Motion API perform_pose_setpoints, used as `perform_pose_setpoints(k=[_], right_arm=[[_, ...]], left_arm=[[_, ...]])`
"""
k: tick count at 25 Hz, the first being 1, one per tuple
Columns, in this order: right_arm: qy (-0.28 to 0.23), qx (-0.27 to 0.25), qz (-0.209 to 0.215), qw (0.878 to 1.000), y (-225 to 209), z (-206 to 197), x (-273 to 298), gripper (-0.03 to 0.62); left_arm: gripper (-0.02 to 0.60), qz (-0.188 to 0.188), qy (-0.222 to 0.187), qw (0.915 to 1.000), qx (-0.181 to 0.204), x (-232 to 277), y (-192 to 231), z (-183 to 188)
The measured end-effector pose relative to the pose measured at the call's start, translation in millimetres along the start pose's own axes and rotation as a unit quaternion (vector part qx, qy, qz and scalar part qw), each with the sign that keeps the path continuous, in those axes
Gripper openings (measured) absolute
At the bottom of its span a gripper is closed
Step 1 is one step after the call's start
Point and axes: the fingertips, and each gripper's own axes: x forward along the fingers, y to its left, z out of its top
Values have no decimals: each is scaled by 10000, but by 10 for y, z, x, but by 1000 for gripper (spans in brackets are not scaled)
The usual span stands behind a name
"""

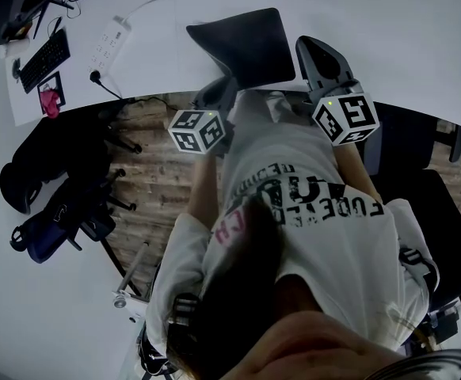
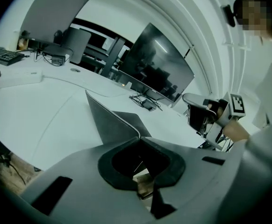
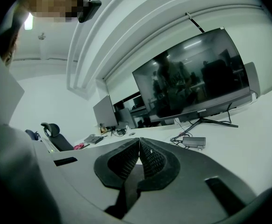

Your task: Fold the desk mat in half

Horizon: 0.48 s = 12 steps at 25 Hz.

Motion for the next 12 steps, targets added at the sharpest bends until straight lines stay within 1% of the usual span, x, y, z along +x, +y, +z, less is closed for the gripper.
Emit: perform_pose_setpoints(k=[12], right_arm=[[-62, 85, -249, 9996, -27, -16, -116, 0]], left_arm=[[12, -365, 155, 9989, 253, 92, -181, 27]])
